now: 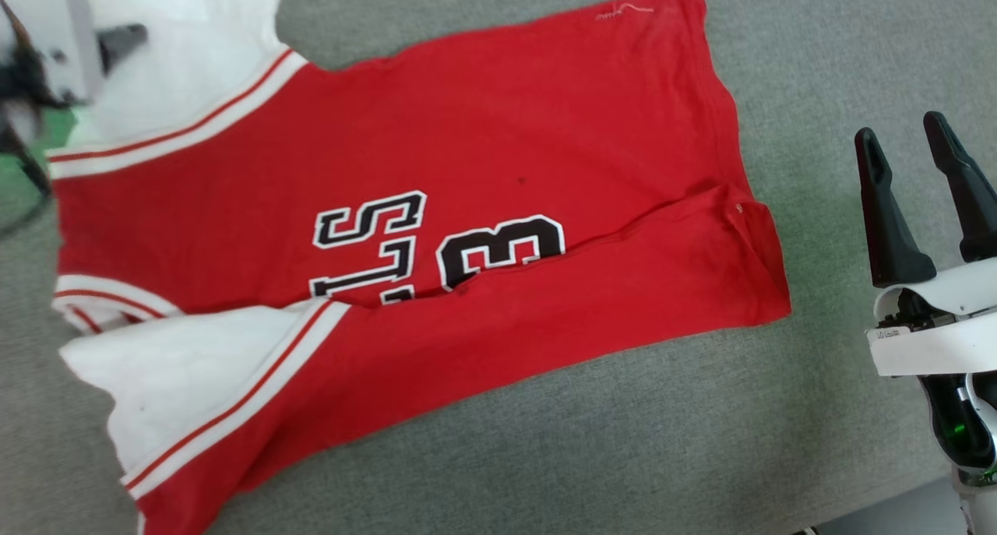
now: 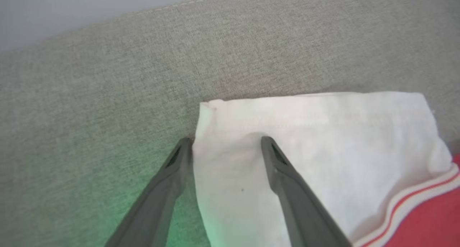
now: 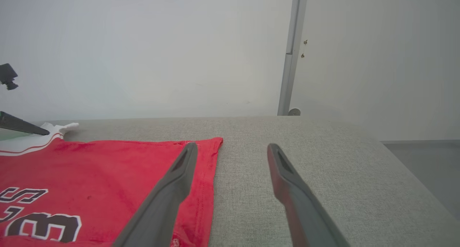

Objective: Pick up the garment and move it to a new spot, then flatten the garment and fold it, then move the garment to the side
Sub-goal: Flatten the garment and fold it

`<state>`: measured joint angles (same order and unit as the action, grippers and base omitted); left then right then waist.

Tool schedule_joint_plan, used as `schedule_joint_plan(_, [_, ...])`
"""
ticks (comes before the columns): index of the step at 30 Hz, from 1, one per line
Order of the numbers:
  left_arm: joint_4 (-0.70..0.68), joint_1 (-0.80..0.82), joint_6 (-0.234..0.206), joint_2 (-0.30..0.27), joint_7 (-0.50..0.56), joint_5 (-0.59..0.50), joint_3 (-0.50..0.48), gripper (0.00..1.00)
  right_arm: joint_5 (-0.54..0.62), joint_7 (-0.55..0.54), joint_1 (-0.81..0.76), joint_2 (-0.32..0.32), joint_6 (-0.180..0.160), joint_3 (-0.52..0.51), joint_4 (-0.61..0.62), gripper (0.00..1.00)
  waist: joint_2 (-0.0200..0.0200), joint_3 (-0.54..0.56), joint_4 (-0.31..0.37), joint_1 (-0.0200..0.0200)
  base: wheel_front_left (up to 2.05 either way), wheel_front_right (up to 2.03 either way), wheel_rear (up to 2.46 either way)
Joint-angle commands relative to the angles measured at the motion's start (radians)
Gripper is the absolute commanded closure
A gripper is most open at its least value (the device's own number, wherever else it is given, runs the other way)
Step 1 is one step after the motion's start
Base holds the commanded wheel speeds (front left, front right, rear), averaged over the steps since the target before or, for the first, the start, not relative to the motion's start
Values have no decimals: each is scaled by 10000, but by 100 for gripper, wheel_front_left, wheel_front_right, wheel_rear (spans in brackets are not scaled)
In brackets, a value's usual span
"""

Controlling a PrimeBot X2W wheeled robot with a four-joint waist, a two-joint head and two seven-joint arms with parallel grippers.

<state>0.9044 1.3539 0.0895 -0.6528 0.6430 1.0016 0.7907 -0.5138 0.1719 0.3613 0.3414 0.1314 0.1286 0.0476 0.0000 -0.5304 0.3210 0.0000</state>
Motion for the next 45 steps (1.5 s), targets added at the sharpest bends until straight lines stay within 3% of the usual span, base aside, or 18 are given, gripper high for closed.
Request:
schedule_joint_plan(1, [251,234,66,62,714,-96,269,0,-42,65,109,32,-16,-20,64,0,0,-349,223,0,0,0,0])
schedule_joint_plan(4, [462,616,119,156,1568,-270,588,0,-27,19,264,167,-16,69,201,0,0,-566,186,0,0,0,0])
schedule_joint_plan(5, [542,693,143,224,1822,-169,593,14,-11,-38,354,254,-16,143,224,0,0,-632,172,0,0,0,0])
schedule_joint_plan(6, [553,768,183,313,2045,-107,617,65,6,-127,516,345,-16,217,246,0,0,-697,152,0,0,0,0])
schedule_joint_plan(7, [542,842,206,383,2133,-70,634,100,-24,-261,719,445,-16,321,256,0,0,-754,128,0,0,0,0])
schedule_joint_plan(11, [521,1108,267,572,2120,-15,666,100,5,-1147,1964,915,-16,716,388,0,0,-996,-40,0,0,0,0])
schedule_joint_plan(14, [480,1235,334,795,2003,19,689,100,-55,-2429,3005,1260,-16,1274,0,0,0,-1161,-288,0,0,0,0])
schedule_joint_plan(20, [218,1424,416,1268,1759,143,864,100,-871,-5247,5437,1917,-17,2449,-2165,0,0,-1418,-913,0,0,0,0])
schedule_joint_plan(28, [-180,1503,444,1476,1632,348,1176,100,-2064,-7598,7524,1910,-17,3723,-4716,0,0,-1582,-1338,0,0,0,0])
schedule_joint_plan(34, [-756,1599,447,1550,1403,525,1542,100,-2886,-8868,8213,1923,-12,4852,-5420,2,0,-1634,-1541,0,0,0,0])
schedule_joint_plan(35, [-838,1609,447,1578,1320,578,1585,100,-2965,-8848,8299,1979,-12,4963,-5458,55,0,-1622,-1571,0,0,0,0])
schedule_joint_plan(37, [-1003,1576,448,1666,1062,647,1677,100,-3130,-8686,8406,2070,-12,5147,-5511,100,0,-1542,-1673,0,0,0,0])
schedule_joint_plan(42, [-1518,1448,447,1701,-276,823,1841,100,-3335,-7686,8473,2435,-17,5251,-5650,100,0,-1003,-2064,0,0,0,0])
schedule_joint_plan(45, [-2079,1307,421,1418,-1170,1043,1988,100,-3495,-7156,8351,2639,-17,5397,-5591,100,0,-458,-2315,0,0,0,0])
